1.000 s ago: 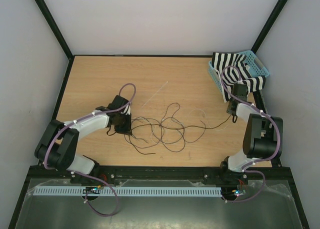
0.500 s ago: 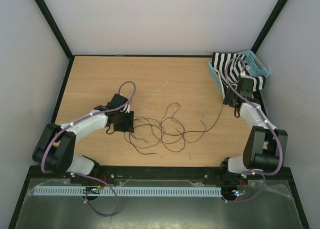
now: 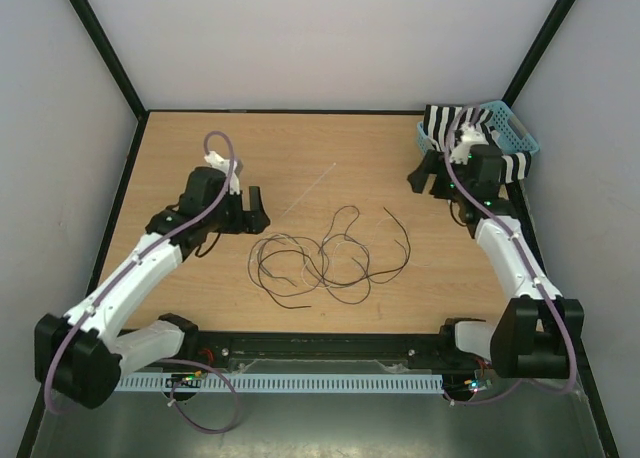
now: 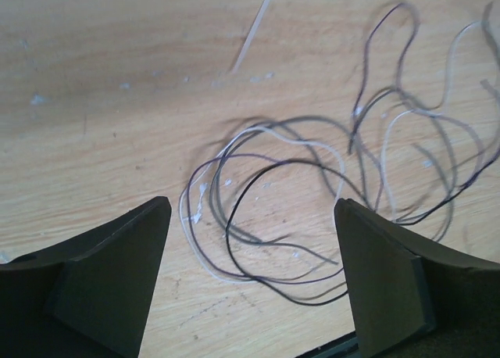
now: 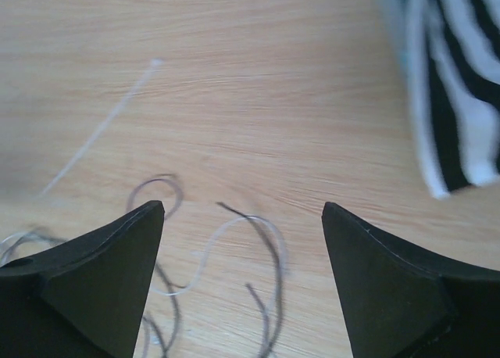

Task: Zip-tie the wires
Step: Straighten the cable at the center of the board, then pick up the ribbon at the center of the board.

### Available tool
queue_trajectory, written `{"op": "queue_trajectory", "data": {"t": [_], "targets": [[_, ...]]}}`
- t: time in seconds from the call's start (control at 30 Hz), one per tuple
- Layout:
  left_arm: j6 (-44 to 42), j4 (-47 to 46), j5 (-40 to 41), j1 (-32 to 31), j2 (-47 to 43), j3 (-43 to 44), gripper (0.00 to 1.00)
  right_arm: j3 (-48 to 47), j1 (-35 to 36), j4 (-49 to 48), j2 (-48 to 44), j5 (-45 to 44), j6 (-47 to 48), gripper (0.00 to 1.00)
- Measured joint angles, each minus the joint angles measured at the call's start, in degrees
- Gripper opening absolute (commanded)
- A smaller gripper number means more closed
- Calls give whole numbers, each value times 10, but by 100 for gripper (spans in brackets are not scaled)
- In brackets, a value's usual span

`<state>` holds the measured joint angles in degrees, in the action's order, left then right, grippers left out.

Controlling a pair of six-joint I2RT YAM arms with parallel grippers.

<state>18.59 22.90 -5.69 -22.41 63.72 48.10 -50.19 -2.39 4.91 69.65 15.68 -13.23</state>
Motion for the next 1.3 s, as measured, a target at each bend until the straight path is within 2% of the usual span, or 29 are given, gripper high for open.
{"op": "queue_trajectory", "data": {"t": [0.07, 0.23, 0.37, 0.53, 0.73, 0.83, 1.03, 1.3], "targets": [[-3, -11, 0, 0, -28, 3, 99, 0, 37, -19, 2, 14, -12, 93], [-6, -51, 9, 2, -129, -8, 99, -4, 125, -76, 52, 17, -45, 93], [-14, -87, 12, 6, -210, -19, 99, -43, 188, -114, 150, -18, -74, 93], [-24, -104, -12, 6, -249, -24, 99, -140, 243, -141, 293, -93, -107, 90], [-20, -100, -45, 7, -254, -52, 99, -352, 266, -110, 476, -188, -112, 76], [-14, -96, -54, 7, -261, -66, 99, -443, 267, -84, 541, -232, -112, 73], [-4, -93, -61, 7, -270, -80, 99, -497, 270, -39, 587, -299, -110, 69], [1, -93, -69, 7, -259, -80, 99, -533, 283, -12, 626, -339, -79, 66]]}}
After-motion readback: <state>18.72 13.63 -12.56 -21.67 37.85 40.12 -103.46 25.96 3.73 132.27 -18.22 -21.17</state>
